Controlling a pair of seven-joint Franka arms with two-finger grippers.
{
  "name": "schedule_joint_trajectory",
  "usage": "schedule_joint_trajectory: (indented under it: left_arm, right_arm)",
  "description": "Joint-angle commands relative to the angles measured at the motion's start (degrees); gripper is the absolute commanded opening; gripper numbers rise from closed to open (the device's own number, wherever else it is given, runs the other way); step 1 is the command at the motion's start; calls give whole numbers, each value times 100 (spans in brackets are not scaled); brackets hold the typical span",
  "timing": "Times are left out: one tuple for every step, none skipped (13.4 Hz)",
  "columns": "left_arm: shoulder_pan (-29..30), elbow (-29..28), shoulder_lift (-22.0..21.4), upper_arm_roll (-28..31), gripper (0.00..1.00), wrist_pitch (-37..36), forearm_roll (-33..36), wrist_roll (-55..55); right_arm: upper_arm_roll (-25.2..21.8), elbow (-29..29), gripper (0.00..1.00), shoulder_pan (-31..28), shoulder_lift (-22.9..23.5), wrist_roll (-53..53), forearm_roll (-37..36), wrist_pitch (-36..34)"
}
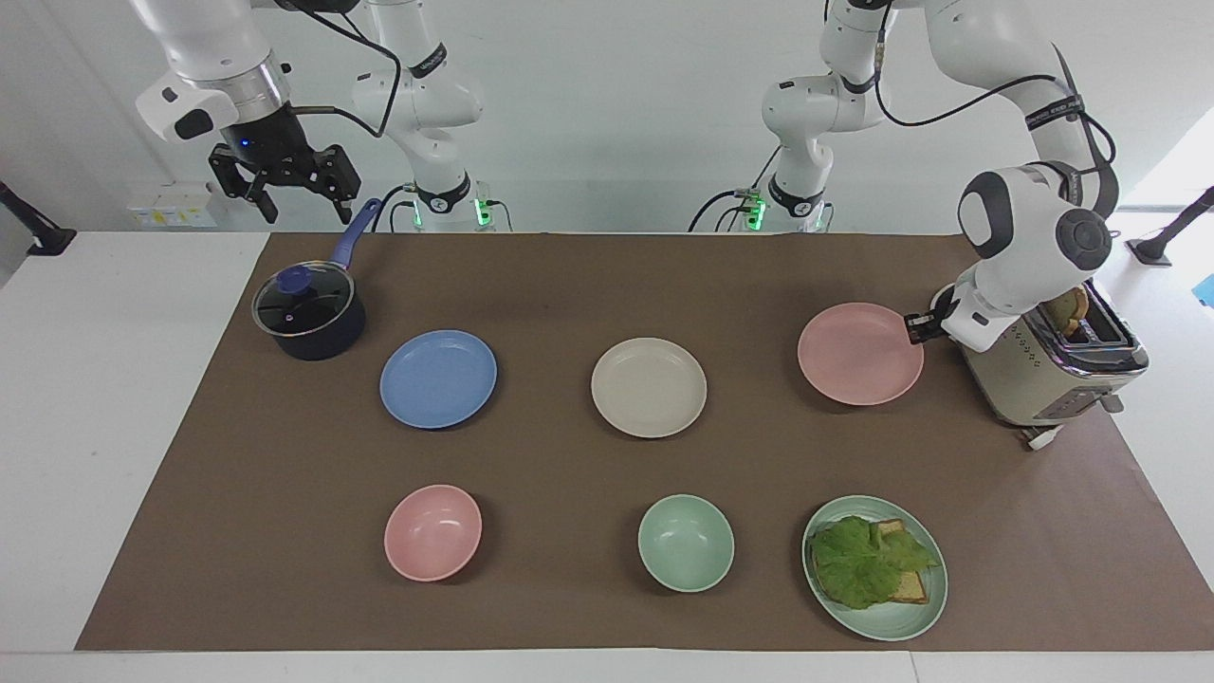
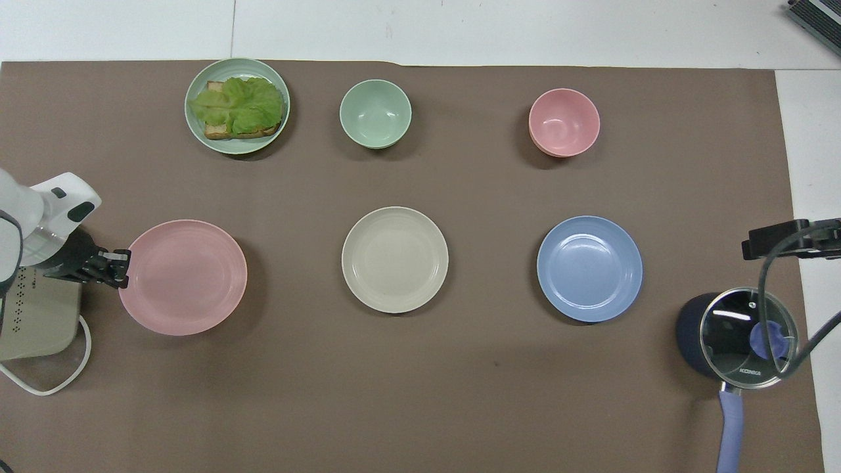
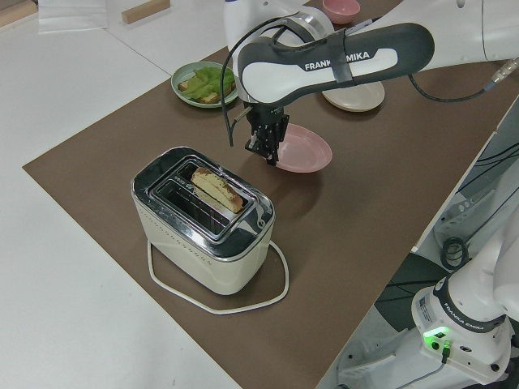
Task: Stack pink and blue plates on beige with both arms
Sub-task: 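Grasp the pink plate rim and carry it onto the beige plate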
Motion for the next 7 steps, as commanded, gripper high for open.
schedule_joint_trajectory:
  left_arm:
    - [47, 401, -11, -73, 0, -444, -703, 49]
    - [-14, 385, -11, -90, 0, -383, -967, -29]
    - [-128, 384, -11, -143, 0, -313, -1196, -213]
    - [-268, 376, -2, -196, 0, -164, -1407, -363]
    - [-443, 349, -2, -214, 0, -6, -1592, -538]
    - [-671, 332, -11, -231, 0, 100, -1716, -758]
    - [-856, 332, -11, -240, 0, 188, -1804, -977]
  right_arm:
    - [9, -78, 100, -83, -79, -194, 104, -18]
    - [9, -78, 100, -92, -79, -194, 104, -27]
    - [9, -87, 100, -92, -88, -194, 104, -35]
    - [9, -87, 100, -92, -79, -194, 104, -36]
    - [9, -87, 100, -92, -88, -194, 104, -44]
    - [9, -96, 100, -92, -97, -194, 104, -53]
    - [9, -96, 100, -92, -105, -194, 104, -53]
